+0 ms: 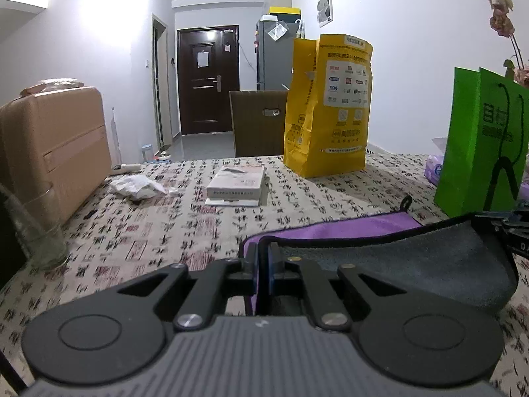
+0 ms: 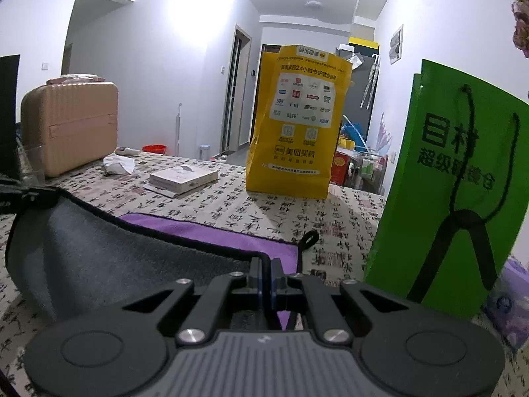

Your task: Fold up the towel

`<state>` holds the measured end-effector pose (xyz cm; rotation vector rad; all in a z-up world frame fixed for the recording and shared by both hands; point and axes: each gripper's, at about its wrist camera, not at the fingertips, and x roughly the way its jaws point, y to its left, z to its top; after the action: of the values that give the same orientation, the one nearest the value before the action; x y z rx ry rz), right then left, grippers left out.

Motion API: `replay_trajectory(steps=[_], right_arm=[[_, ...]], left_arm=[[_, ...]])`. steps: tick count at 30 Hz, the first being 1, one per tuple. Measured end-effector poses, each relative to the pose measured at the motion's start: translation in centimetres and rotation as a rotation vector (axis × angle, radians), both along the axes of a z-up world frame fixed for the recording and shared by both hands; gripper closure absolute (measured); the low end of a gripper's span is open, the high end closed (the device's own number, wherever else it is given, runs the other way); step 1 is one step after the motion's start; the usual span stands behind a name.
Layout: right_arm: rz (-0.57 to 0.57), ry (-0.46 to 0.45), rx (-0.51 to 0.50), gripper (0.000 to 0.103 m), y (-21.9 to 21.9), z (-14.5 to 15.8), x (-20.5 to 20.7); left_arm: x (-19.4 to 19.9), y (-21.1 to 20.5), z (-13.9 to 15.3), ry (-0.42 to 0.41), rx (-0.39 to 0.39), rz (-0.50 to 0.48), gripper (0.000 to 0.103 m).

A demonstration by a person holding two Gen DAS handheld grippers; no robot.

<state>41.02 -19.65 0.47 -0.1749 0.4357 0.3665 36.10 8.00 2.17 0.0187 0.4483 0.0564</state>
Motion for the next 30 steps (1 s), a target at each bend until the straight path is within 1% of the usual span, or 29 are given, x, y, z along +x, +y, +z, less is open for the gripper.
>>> replay_trajectory(steps=[4,7,12,20,22,24,25,26,27,28,29,30], right_arm=[[0.003,0.034,0.018,0.098,-0.2,-0.2,2.7],[0.001,0.062,0.027,0.098,-0.3,-0.5,4.9],[0.002,0.103,0.024,0.098,0.1,-1.5,8.4],[0.003,0.149,0.002,0.098,1.6,-2.7,13.3],[-0.002,0.159,-0.005,0.098,2.0,-3.1,14.5],[-0.008,0.184,-0.005,0.098,2.2,-3.4,15.3],[-0.006,0.199,-0.011,0.097,2.4,-3.6,15.7],[-0.008,0.213,-0.020,0.095,2.5,-3.9,16.0],[-0.014,0.217,-0.017,0.089,2.4,-4.0,16.1],[-0.021,0.224,-0.008,0.084,2.3,-4.2,16.2],[-0.022,0.234,0.003,0.074,2.1,-4.2,16.2],[-0.022,0.240,0.019,0.064,1.8,-4.2,16.1]], left_arm=[[2.9,0.2,0.3,0.013,0.010,-0.016,0.097],[5.5,0.9,-0.2,0.051,-0.016,-0.012,0.097],[8.8,2.2,-1.4,0.104,-0.071,-0.004,0.097],[13.3,3.6,-2.4,0.149,-0.071,-0.003,0.096],[14.6,4.0,-2.7,0.171,-0.071,0.000,0.096],[15.5,4.1,-3.0,0.199,-0.065,0.000,0.093],[15.8,4.1,-3.1,0.206,-0.052,0.008,0.089],[15.9,4.1,-3.3,0.211,-0.033,0.023,0.080],[15.8,4.2,-3.4,0.210,-0.018,0.030,0.070],[15.6,4.3,-3.5,0.204,-0.015,0.027,0.065],[15.2,4.5,-3.5,0.197,-0.019,0.026,0.061],[14.9,4.5,-3.5,0.199,-0.020,0.027,0.060]])
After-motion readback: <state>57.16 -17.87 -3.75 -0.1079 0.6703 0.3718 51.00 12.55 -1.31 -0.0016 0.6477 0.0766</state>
